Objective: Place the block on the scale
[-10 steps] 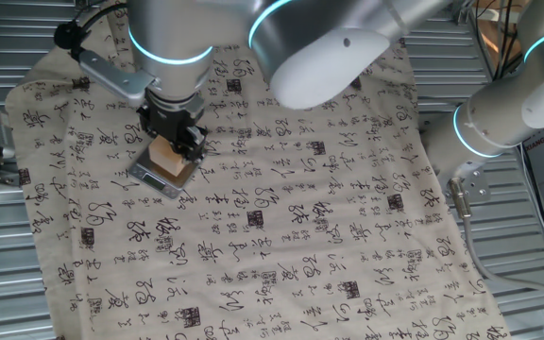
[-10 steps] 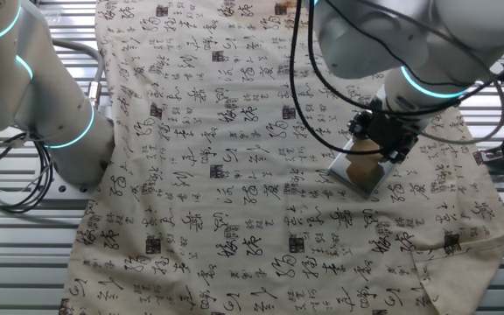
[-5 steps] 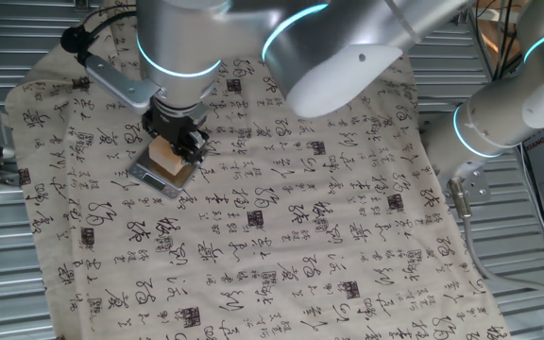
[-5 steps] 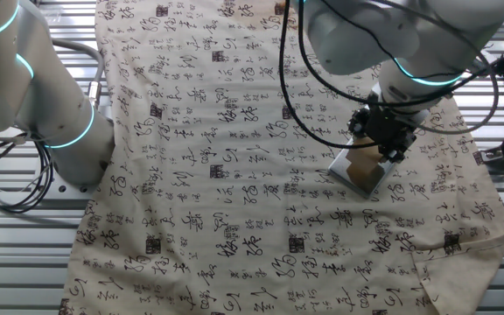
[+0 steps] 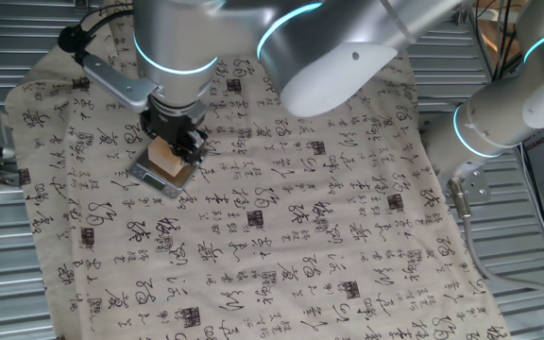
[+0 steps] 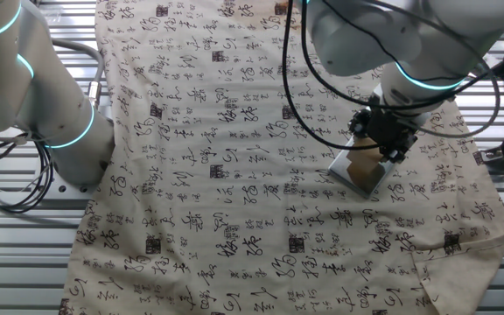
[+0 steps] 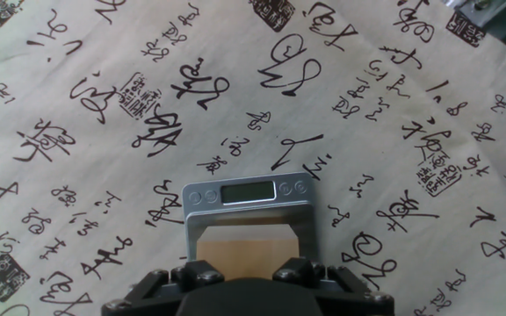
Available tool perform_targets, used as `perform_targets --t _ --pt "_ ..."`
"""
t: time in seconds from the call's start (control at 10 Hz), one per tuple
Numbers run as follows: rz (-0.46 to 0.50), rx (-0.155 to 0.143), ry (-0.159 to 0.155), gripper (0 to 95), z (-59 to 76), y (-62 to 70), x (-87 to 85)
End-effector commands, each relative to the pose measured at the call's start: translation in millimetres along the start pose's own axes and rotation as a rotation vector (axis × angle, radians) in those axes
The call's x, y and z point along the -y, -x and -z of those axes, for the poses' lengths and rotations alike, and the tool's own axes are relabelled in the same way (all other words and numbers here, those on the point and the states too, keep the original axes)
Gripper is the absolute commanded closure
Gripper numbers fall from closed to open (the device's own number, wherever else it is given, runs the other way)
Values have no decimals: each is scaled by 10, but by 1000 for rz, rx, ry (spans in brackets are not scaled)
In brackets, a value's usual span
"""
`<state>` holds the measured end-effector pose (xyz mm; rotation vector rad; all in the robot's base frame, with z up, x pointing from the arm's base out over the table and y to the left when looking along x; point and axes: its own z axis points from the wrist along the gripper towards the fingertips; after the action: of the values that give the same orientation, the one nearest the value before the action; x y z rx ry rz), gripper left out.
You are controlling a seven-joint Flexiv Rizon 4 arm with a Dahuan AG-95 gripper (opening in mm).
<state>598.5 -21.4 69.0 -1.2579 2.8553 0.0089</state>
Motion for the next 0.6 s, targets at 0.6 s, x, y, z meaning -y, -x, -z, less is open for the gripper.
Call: perform_targets --t 0.6 --pt "7 -3 -6 950 -79 0 16"
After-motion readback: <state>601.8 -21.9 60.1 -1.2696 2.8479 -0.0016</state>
